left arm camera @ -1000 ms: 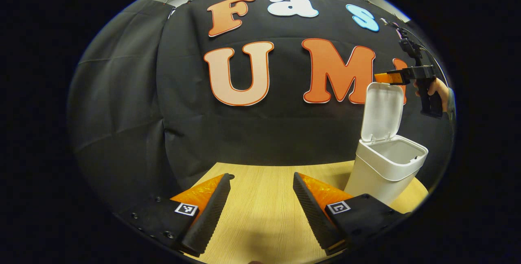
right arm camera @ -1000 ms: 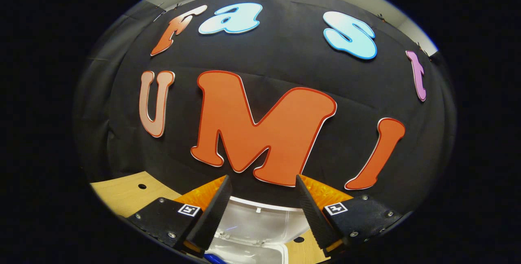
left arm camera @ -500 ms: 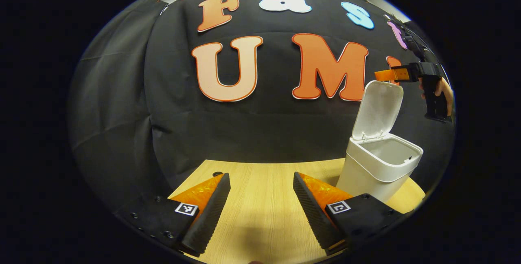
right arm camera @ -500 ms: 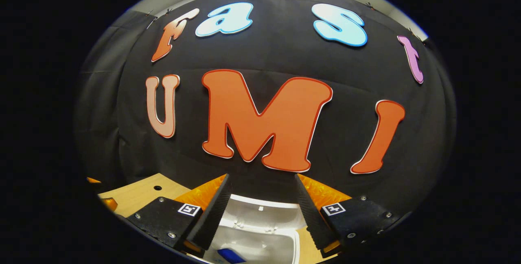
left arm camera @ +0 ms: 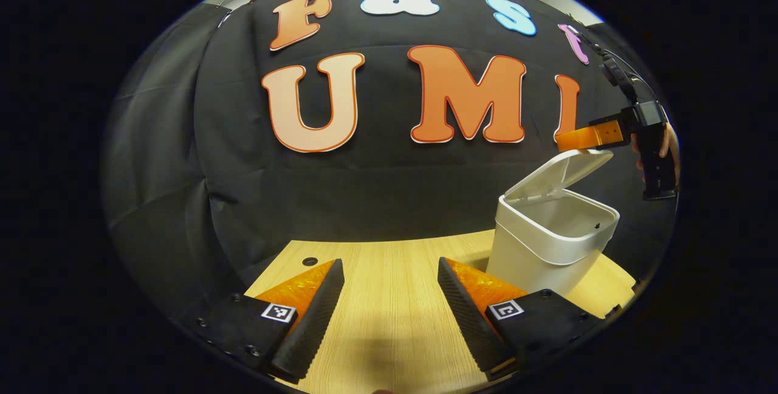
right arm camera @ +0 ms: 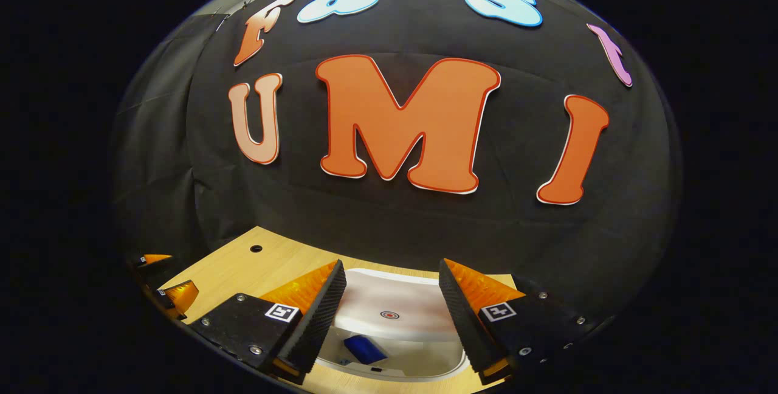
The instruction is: Press the lid of the desktop garbage bin to open it, pick up the crumpled paper on the desktop and throw it into the bin, then pick up the pop can on the desktop and drop it into the bin, and finally close the garbage bin lid.
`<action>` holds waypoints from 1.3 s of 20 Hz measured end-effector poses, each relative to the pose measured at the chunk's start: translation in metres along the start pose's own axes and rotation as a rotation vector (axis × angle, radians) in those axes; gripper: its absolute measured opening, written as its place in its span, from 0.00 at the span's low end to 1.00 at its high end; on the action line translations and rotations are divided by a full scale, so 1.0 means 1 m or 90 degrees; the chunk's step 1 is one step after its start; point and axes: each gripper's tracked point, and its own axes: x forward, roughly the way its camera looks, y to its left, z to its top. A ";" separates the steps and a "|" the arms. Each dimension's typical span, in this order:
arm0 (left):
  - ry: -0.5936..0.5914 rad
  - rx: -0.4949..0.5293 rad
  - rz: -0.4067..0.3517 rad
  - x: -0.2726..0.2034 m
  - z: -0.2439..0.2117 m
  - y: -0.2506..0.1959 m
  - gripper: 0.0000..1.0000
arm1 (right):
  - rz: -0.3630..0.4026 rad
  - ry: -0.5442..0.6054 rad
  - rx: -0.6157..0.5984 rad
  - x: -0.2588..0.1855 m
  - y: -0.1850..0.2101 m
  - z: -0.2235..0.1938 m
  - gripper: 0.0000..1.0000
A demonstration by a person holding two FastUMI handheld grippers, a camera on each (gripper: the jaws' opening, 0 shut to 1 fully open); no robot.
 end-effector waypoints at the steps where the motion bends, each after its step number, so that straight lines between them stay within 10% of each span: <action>1: 0.002 0.002 -0.003 0.000 -0.001 -0.003 0.99 | 0.000 0.011 0.005 -0.002 0.001 -0.009 0.93; 15: 0.020 0.023 -0.020 -0.005 -0.012 -0.016 0.99 | 0.004 0.117 0.066 -0.031 0.005 -0.090 0.88; 26: 0.018 0.030 -0.036 0.002 -0.011 -0.028 0.99 | 0.018 0.139 0.062 -0.038 0.015 -0.103 0.54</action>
